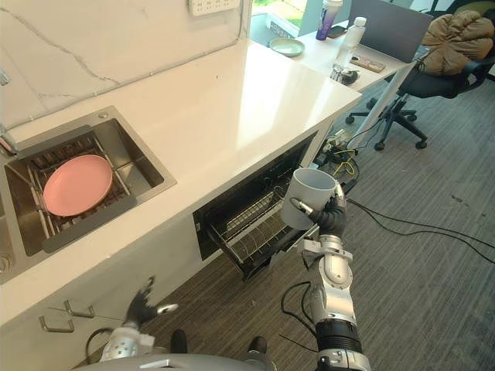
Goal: Walk over to the sink, pick up the cup, carry it to the dishwasher, place the cup inside the dishwasher, then close the dishwasher door
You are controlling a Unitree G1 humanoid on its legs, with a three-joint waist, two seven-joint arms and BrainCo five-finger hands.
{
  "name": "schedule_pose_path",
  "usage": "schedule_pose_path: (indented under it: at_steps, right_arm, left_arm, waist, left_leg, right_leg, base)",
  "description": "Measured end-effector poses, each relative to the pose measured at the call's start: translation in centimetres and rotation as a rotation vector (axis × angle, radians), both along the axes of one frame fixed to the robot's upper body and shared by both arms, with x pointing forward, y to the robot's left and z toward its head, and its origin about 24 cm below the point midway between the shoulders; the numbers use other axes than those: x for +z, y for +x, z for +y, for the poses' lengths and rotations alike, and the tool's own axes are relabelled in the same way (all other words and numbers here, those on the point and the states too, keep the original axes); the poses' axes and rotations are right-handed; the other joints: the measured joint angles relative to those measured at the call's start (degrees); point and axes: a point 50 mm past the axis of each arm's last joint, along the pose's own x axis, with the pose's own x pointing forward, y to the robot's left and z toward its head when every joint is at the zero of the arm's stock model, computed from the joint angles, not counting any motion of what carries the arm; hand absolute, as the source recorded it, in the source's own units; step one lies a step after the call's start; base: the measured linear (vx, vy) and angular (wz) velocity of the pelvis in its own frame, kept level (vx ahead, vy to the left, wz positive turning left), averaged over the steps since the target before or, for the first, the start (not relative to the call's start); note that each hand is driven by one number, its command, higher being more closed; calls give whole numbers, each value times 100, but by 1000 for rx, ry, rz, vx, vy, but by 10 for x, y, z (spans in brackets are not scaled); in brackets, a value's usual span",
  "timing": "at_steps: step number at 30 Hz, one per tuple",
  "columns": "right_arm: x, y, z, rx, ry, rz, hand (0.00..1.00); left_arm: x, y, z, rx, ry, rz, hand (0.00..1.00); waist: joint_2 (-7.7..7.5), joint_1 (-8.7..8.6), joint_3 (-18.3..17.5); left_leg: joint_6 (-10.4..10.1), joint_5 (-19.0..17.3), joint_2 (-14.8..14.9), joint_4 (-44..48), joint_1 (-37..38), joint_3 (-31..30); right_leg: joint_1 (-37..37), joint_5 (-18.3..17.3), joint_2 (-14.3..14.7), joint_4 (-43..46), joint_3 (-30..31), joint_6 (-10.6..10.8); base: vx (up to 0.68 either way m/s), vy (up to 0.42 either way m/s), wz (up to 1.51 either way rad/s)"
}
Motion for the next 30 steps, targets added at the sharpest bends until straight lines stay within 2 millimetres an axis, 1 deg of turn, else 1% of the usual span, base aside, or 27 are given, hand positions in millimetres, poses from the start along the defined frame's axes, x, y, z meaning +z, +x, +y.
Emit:
schedule_pose_path:
  at_steps: [1,2,4,5,6,7,8,9,10,11,13,14,17,18,19,22,24,25,27,28,30]
  right_arm:
    - [-3,-1,1,3,-8,15,100]
    - [-11,-2,5,14,-22,60,100]
    - [-19,-2,9,22,-32,100,100]
    - [-26,-2,15,25,-49,129,100]
    - [-28,-2,17,26,-56,139,100]
    - [-29,-2,18,26,-71,148,100]
    - [-30,-2,18,26,-91,155,100]
    - [-31,-2,18,22,-105,163,100]
    - [-35,-2,17,16,-120,184,100]
    - [-38,-2,15,12,-142,207,100]
    - [-40,4,15,16,-168,235,100]
    - [-37,11,14,18,-180,233,100]
    - [-29,26,9,11,-241,230,100]
    - [-27,27,9,2,-243,225,100]
    - [-22,31,7,-15,-250,210,100]
    - [-12,38,-5,-61,-281,196,100]
    - [-6,43,-9,-75,-296,184,100]
    - [-5,46,-11,-86,-298,193,100]
    - [-8,48,-14,-105,-295,216,100]
    - [-9,49,-15,-114,-296,229,100]
    - [-7,51,-20,-126,-312,241,100]
  left_arm:
    - [-2,0,8,49,15,12,0]
    - [-7,-1,24,152,42,43,0]
    - [-11,-6,38,253,44,76,0]
    - [-18,-20,51,335,44,153,0]
    - [-23,-29,54,361,37,208,0]
    - [-31,-45,57,405,1,313,0]
    - [-39,-68,55,460,-81,451,0]
    - [-42,-79,54,493,-129,513,0]
    - [-45,-100,54,553,-202,607,0]
    - [-46,-114,53,608,-254,662,0]
    - [-47,-124,51,638,-288,701,0]
    - [-47,-123,49,652,-314,709,0]
    - [-48,-118,44,676,-404,709,0]
    - [-48,-118,43,685,-420,704,0]
    - [-48,-117,42,719,-447,690,0]
    - [-48,-112,41,712,-461,680,0]
    - [-48,-109,39,723,-503,669,0]
    - [-48,-106,37,732,-540,655,0]
    - [-48,-101,36,735,-574,633,0]
    - [-48,-98,38,731,-566,604,0]
    - [-48,-90,41,723,-532,554,0]
  waist:
    - [-12,7,21]
    - [-35,64,89]
    - [-59,132,110]
    - [-78,147,127]
    - [-84,147,143]
    - [-96,155,177]
    - [-114,168,233]
    - [-131,171,258]
    - [-160,170,300]
    - [-180,178,337]
    - [-176,236,377]
    - [-158,291,461]
    - [-115,379,725]
    - [-117,404,760]
    - [-120,435,889]
    - [-106,464,1160]
    - [-101,477,1259]
    - [-92,474,1377]
    - [-89,508,1493]
    - [-79,569,1535]
    - [-57,623,1560]
  left_leg:
    - [-1,15,0,-10,-5,-40]
    - [-4,34,1,-15,0,-130]
    - [-11,51,0,-30,-4,-165]
    - [-10,78,-5,-92,9,-197]
    - [-8,90,-8,-115,15,-208]
    - [-8,91,-9,-119,14,-218]
    - [-8,91,-12,-119,4,-244]
    - [-8,92,-13,-119,-6,-267]
    - [-13,97,-13,-118,-27,-332]
    - [-24,109,-13,-119,-54,-391]
    - [-35,143,-9,-117,-157,-461]
    - [-42,175,3,-104,-241,-479]
    - [-85,247,29,-103,-390,-531]
    - [-93,253,35,-107,-414,-537]
    - [-102,270,46,-109,-424,-543]
    - [-95,341,52,-117,-531,-634]
    - [-108,413,64,-122,-677,-665]
    - [-111,441,66,-122,-692,-680]
    - [-119,455,76,-122,-703,-691]
    - [-123,464,88,-122,-744,-708]
    - [-128,515,103,-121,-875,-734]
  right_leg:
    - [13,-13,0,8,-44,-7]
    - [64,-42,0,17,-127,-8]
    - [62,-53,0,47,-152,7]
    - [58,-70,1,80,-183,25]
    - [58,-81,-1,99,-194,23]
    - [53,-91,-5,125,-201,19]
    - [48,-105,-8,141,-201,19]
    - [48,-112,-6,144,-201,19]
    - [49,-142,-2,163,-194,-4]
    - [42,-185,1,187,-116,-21]
    - [-52,-217,5,238,-66,-33]
    - [-140,-220,8,290,-66,-40]
    - [-289,-234,21,377,-83,-83]
    - [-319,-242,25,390,-82,-100]
    - [-340,-248,30,419,-80,-126]
    - [-430,-272,31,486,-89,-151]
    - [-577,-277,39,523,-79,-162]
    - [-578,-276,48,527,-77,-163]
    - [-582,-275,62,531,-76,-164]
    - [-637,-273,70,543,-63,-171]
    - [-770,-257,86,557,-62,-193]
  base:
    - [-14,-5,32]
    - [-16,-4,27]
    - [-2,7,16]
    - [22,12,11]
    - [35,14,10]
    - [31,9,9]
    - [33,9,11]
    - [41,7,19]
    - [45,8,28]
    - [40,10,29]
    - [1,8,19]
    - [-27,2,12]
    - [-61,1,10]
    - [-59,5,2]
    - [-60,3,4]
    - [-67,5,12]
    - [-59,5,12]
    - [-50,-1,11]
    - [-17,-2,5]
    - [0,0,0]
    - [2,-11,4]
